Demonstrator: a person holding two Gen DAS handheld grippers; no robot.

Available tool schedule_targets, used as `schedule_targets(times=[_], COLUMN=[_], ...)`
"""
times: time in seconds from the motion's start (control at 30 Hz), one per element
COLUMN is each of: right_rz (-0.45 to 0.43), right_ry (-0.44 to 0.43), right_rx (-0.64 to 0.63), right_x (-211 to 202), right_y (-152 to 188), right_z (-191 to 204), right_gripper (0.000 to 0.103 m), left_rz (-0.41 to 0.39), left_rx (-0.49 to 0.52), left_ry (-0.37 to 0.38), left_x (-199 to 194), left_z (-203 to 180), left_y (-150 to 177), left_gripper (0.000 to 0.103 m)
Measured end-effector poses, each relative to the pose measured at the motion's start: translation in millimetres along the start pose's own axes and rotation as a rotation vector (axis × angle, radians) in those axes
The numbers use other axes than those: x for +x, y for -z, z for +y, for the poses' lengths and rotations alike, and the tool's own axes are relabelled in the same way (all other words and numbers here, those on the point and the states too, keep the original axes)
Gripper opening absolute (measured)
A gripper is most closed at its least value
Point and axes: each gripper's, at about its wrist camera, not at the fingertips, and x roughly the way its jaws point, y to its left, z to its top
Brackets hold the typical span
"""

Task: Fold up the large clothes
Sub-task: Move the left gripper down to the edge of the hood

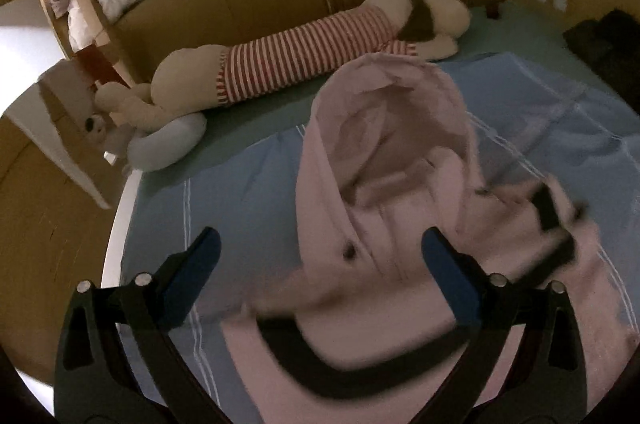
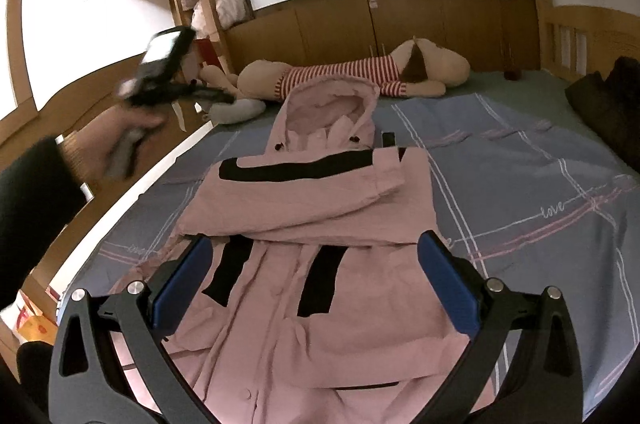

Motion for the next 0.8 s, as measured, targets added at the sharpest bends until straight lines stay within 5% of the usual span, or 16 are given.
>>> schedule_targets(times=[0.23, 0.47, 0.5, 0.57, 0.6, 0.63, 0.8], right_rz=[0.027, 0.055, 0.057, 0.063, 0.067, 0.072, 0.085], right_ry=[-0.004, 0.005, 0.005, 0.006, 0.011, 0.021, 0.037], right_rx=[0.015, 0.03, 0.034, 0.043, 0.04, 0.036, 0.039], right_x=[7, 14, 15, 17, 18, 20, 25], right_y=[2, 3, 4, 4, 5, 6, 6], right_z=[-9, -21, -22, -26, -27, -28, -31], right_gripper=[0.102, 0.102, 0.102, 0.102, 0.102, 0.102, 0.102], left_rz=[0.035, 0.063, 0.076, 0.115, 0.14, 0.145, 0.065], left_rx=[0.07, 0.011, 0.002, -0.035, -0.075, -0.116, -0.145], left_ry=[-0.119, -0.18, -0.186, -0.166, -0.135, -0.109, -0.055], left_x=[110, 183, 190, 204, 210, 211, 180], left_z=[-8, -1, 0, 5, 10, 16, 28], left_y=[-53, -91, -92, -93, -94, -93, -79], left_gripper=[0.093, 0.093, 0.088, 0.046, 0.013, 0.006, 0.004])
